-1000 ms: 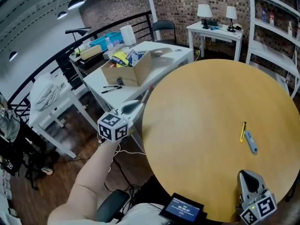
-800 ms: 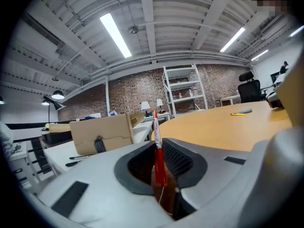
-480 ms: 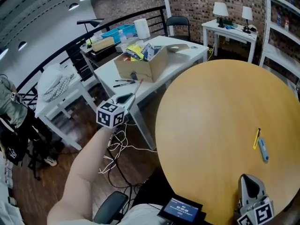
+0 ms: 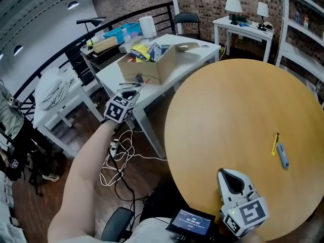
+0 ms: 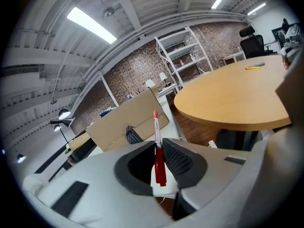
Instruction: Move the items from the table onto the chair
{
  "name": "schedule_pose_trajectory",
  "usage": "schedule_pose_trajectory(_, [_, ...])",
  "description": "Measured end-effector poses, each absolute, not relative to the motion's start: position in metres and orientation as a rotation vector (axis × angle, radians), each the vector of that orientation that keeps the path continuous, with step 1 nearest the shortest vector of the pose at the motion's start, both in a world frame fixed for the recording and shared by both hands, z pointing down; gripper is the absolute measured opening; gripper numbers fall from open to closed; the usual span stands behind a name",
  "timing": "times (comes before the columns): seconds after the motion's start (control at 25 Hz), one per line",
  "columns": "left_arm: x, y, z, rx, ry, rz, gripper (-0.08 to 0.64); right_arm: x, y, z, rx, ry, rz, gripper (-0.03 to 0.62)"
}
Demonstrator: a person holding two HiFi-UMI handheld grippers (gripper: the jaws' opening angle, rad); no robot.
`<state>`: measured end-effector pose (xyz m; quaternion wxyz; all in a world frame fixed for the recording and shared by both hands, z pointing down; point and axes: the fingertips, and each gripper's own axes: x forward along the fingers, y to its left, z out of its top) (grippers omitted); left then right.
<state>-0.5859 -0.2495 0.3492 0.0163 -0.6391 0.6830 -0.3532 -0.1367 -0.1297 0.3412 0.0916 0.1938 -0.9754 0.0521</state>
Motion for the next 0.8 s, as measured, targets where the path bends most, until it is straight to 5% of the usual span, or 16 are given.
schedule_pose_trajectory(0.44, [-0.606,-0.262,0.384,-1.975,2.063,-1.505,0.064,-0.182,-0.136,0.337,0.478,-2.97,0.109,0.008])
schedule_pose_trajectory(0.8, [-0.615,-0.264,0.372,-1.821,2.118,-1.539,0.166,-0.184,-0.137,0.34,0.477,-2.971,0.112,0.007])
